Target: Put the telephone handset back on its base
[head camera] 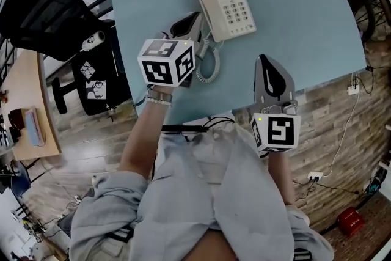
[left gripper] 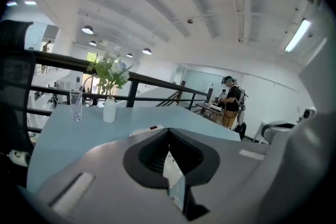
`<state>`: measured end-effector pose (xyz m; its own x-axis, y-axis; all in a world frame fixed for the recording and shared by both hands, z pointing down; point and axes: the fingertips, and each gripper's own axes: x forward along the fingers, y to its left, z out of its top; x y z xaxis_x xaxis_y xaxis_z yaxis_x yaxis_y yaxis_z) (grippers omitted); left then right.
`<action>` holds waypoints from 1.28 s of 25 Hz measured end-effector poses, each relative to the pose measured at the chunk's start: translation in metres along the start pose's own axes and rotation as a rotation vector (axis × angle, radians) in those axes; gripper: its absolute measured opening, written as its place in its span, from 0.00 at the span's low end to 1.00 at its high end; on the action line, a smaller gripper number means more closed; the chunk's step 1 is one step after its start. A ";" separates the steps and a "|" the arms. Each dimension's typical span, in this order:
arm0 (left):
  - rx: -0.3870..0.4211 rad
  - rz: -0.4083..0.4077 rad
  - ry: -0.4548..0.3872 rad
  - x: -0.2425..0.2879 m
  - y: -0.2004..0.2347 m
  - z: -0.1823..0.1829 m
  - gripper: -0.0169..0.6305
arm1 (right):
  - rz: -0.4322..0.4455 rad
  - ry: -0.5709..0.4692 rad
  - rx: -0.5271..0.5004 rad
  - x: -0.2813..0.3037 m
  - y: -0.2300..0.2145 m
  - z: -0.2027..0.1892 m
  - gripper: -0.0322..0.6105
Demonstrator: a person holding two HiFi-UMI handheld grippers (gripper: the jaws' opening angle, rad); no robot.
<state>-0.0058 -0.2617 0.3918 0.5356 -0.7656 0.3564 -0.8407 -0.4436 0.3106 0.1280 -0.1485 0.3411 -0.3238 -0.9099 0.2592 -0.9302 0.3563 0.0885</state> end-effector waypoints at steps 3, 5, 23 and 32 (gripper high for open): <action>0.063 -0.025 -0.032 -0.024 -0.005 0.010 0.03 | -0.010 -0.013 -0.014 -0.007 0.009 0.008 0.06; 0.104 -0.040 -0.046 -0.039 -0.008 0.014 0.03 | -0.018 -0.022 -0.019 -0.011 0.014 0.011 0.06; 0.264 -0.172 -0.134 -0.127 -0.042 0.024 0.03 | -0.064 -0.109 -0.034 -0.044 0.045 0.049 0.06; 0.279 -0.188 -0.135 -0.149 -0.045 0.015 0.03 | -0.081 -0.115 -0.043 -0.057 0.052 0.053 0.06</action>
<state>-0.0489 -0.1346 0.3116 0.6836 -0.7046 0.1904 -0.7276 -0.6786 0.1006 0.0887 -0.0895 0.2805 -0.2679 -0.9535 0.1382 -0.9467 0.2872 0.1460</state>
